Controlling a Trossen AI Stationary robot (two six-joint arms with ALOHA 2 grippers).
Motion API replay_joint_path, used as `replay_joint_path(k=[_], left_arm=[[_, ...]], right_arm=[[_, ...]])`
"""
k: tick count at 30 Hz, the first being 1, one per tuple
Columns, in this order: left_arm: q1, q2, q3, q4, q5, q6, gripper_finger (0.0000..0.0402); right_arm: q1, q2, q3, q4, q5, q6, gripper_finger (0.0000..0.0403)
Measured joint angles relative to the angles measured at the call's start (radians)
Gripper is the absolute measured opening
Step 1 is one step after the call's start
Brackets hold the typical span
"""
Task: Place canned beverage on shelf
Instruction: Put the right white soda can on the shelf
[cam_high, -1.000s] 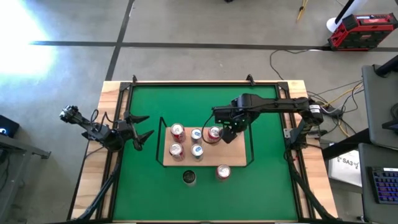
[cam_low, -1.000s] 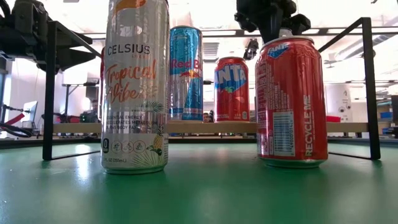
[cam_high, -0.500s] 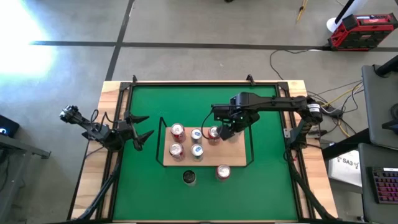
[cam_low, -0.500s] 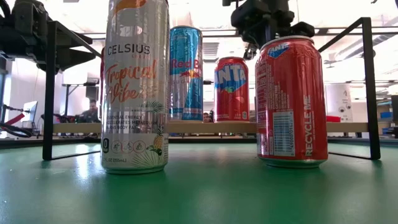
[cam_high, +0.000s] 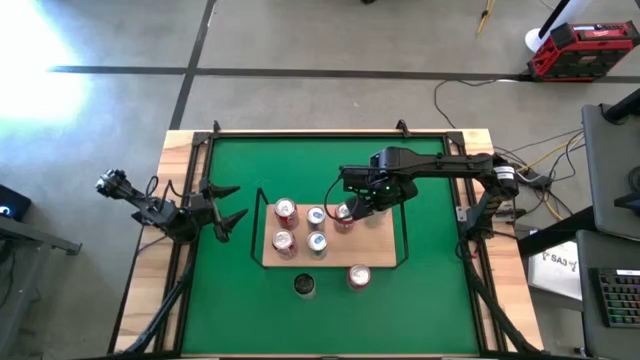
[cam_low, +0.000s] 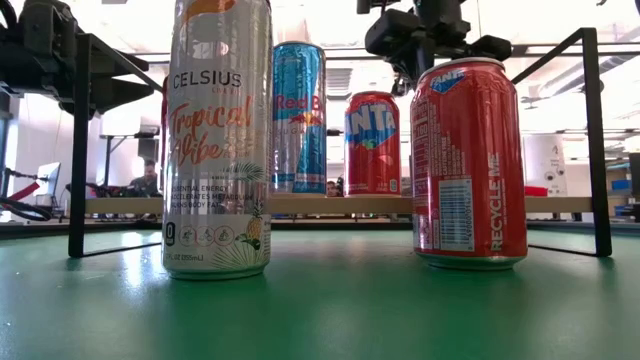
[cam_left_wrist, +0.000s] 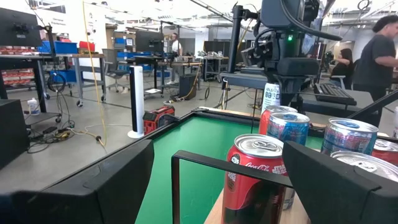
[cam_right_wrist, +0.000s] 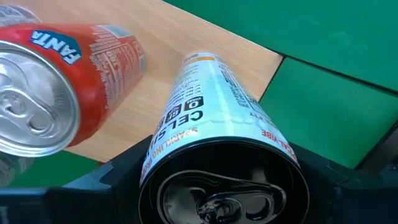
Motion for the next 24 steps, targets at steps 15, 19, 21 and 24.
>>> replay_joint_path(k=[15, 19, 21, 24], left_arm=[[0.000, 0.000, 0.000, 0.000, 0.000, 0.000, 0.0340], [0.000, 0.000, 0.000, 0.000, 0.000, 0.000, 0.0340], [0.000, 0.000, 0.000, 0.000, 0.000, 0.000, 0.0340], [0.000, 0.000, 0.000, 0.000, 0.000, 0.000, 0.0340]], right_arm=[[0.021, -0.001, 0.000, 0.006, -0.026, 0.030, 0.0274], [0.023, -0.001, 0.000, 0.004, -0.025, 0.020, 0.0274], [0.022, -0.001, -0.003, 0.004, -0.025, 0.020, 0.0274], [0.022, -0.001, -0.015, -0.001, -0.023, 0.016, 0.0274]])
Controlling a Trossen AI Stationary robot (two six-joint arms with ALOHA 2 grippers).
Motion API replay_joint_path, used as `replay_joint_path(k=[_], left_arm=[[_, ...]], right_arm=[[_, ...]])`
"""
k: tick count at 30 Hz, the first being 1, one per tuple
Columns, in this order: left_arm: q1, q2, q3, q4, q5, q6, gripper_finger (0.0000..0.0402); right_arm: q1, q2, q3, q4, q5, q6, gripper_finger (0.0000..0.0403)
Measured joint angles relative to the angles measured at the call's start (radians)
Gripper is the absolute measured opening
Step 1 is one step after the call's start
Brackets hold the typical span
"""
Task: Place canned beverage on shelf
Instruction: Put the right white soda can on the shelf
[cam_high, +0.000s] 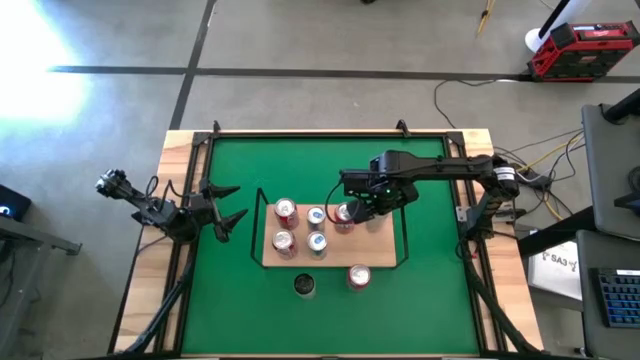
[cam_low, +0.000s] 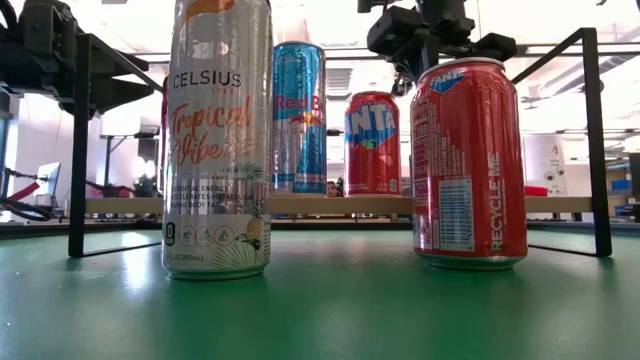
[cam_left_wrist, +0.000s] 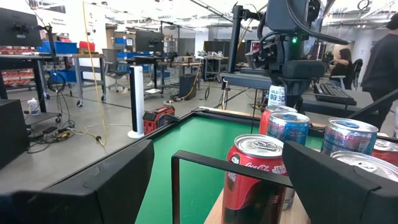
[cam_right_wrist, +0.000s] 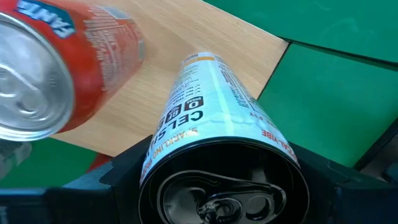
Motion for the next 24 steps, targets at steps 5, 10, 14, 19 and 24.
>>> replay_joint_path(k=[5, 10, 14, 19, 24], left_arm=[[0.000, 0.000, 0.000, 0.000, 0.000, 0.000, 0.0340], [0.000, 0.000, 0.000, 0.000, 0.000, 0.000, 0.0340], [0.000, 0.000, 0.000, 0.000, 0.000, 0.000, 0.0340], [0.000, 0.000, 0.000, 0.000, 0.000, 0.000, 0.0340], [0.000, 0.000, 0.000, 0.000, 0.000, 0.000, 0.0340]], right_arm=[[0.000, -0.006, -0.021, 0.000, 0.000, -0.001, 0.0274], [0.000, -0.012, -0.031, 0.004, 0.000, 0.000, 0.0274], [0.000, -0.015, -0.031, 0.004, 0.011, 0.005, 0.0275], [0.000, -0.016, -0.031, 0.004, 0.023, 0.021, 0.0286], [0.000, -0.016, -0.033, 0.005, 0.028, 0.030, 0.0310]])
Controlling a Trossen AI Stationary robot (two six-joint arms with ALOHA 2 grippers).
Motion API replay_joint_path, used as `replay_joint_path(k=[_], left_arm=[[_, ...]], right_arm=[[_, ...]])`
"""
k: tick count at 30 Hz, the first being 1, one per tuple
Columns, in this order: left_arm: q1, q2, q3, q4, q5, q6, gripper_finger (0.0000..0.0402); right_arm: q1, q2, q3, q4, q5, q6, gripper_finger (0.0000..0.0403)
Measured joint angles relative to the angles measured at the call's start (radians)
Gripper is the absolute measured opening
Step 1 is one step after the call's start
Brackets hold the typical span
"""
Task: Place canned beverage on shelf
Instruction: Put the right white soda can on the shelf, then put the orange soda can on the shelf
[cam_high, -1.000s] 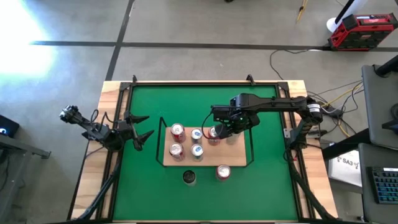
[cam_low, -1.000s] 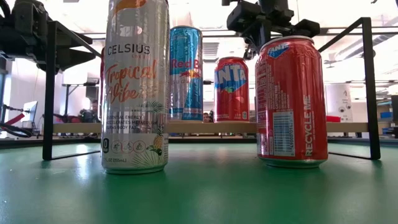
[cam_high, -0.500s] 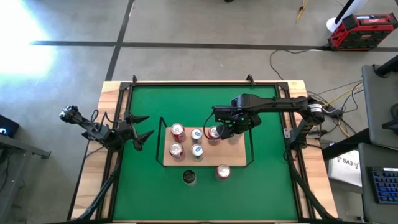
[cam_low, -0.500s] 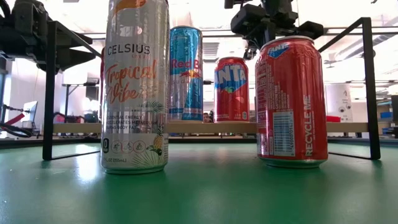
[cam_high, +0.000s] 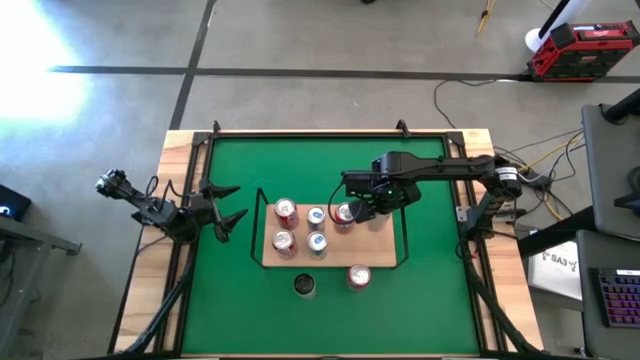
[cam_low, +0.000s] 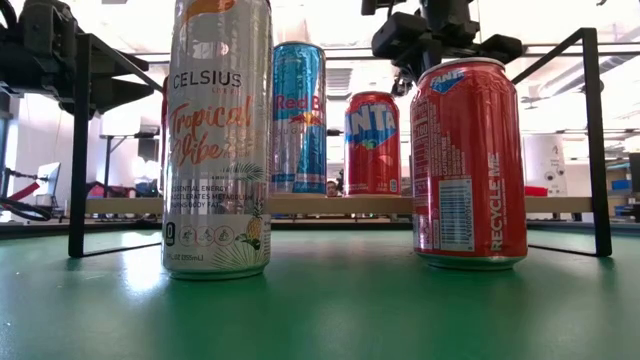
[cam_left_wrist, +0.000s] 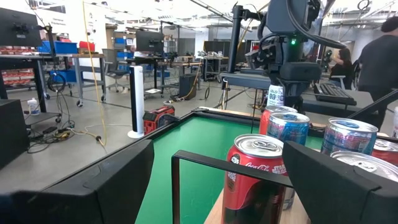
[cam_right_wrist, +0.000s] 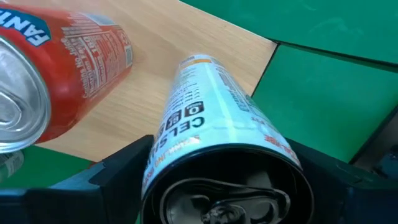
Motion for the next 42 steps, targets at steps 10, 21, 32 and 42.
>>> replay_joint_path(k=[10, 21, 32, 42], left_arm=[[0.000, 0.000, 0.000, 0.000, 0.000, 0.000, 0.0340], [0.000, 0.000, 0.000, 0.000, 0.000, 0.000, 0.0340], [0.000, 0.000, 0.000, 0.000, 0.000, 0.000, 0.0340], [0.000, 0.000, 0.000, 0.000, 0.000, 0.000, 0.0340]], right_arm=[[0.000, -0.013, 0.000, 0.001, -0.011, 0.016, 0.0362], [0.037, -0.085, 0.000, -0.003, -0.065, 0.026, 0.0370], [0.180, -0.115, 0.000, -0.005, -0.093, 0.135, 0.0370], [0.389, -0.069, 0.001, 0.184, -0.128, 0.088, 0.0370]])
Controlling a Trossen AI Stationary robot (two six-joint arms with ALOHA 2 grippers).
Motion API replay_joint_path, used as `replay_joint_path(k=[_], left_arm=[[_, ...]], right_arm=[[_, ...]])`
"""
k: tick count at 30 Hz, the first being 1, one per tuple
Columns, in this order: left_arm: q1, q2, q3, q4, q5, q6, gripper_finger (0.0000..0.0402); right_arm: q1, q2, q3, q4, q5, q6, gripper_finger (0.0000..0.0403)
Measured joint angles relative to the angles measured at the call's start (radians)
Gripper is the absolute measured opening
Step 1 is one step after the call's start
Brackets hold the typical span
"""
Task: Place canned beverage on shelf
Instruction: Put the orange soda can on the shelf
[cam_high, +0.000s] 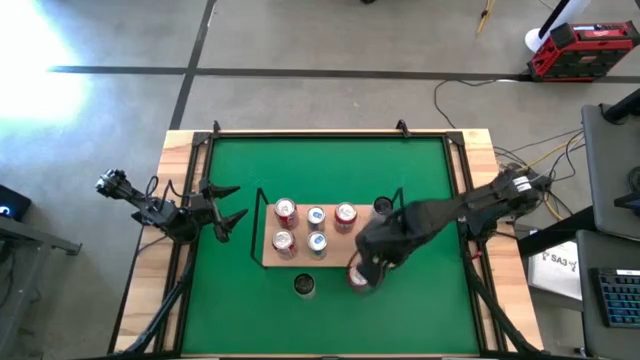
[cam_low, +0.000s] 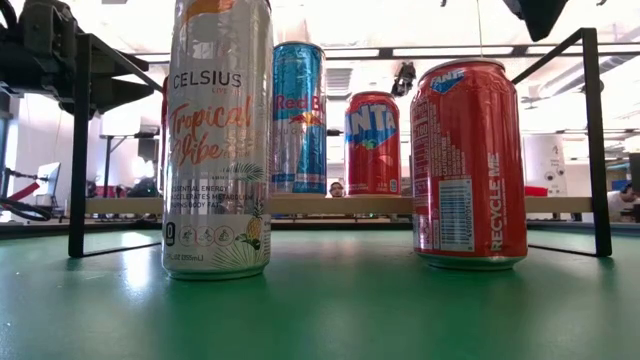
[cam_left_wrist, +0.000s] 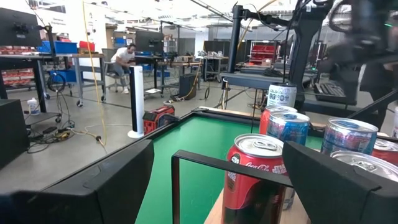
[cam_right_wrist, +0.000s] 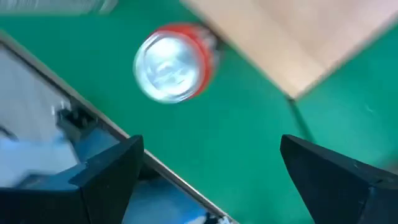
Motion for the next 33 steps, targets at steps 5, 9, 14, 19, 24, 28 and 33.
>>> replay_joint_path(k=[5, 9, 14, 19, 24, 28, 33], left_arm=[[0.000, 0.000, 0.000, 0.000, 0.000, 0.000, 0.0340], [0.000, 0.000, 0.000, 0.000, 0.000, 0.000, 0.0340], [0.000, 0.000, 0.000, 0.000, 0.000, 0.000, 0.0340], [0.000, 0.000, 0.000, 0.000, 0.000, 0.000, 0.0340], [0.000, 0.000, 0.000, 0.000, 0.000, 0.000, 0.0340], [0.000, 0.000, 0.000, 0.000, 0.000, 0.000, 0.0340], [0.000, 0.000, 0.000, -0.001, 0.000, 0.000, 0.0340]], right_arm=[[0.062, 0.065, 0.000, 0.058, 0.003, -0.210, 0.0370], [0.087, 0.117, 0.000, 0.064, 0.010, -0.416, 0.0370], [0.101, 0.166, 0.000, 0.042, 0.078, -0.663, 0.0370], [0.103, 0.199, 0.000, 0.046, 0.145, -0.849, 0.0370], [0.103, 0.204, 0.000, 0.077, 0.187, -0.927, 0.0370], [0.100, 0.194, 0.000, 0.103, 0.232, -0.929, 0.0370], [0.100, 0.193, 0.000, 0.169, 0.232, -0.941, 0.0370]])
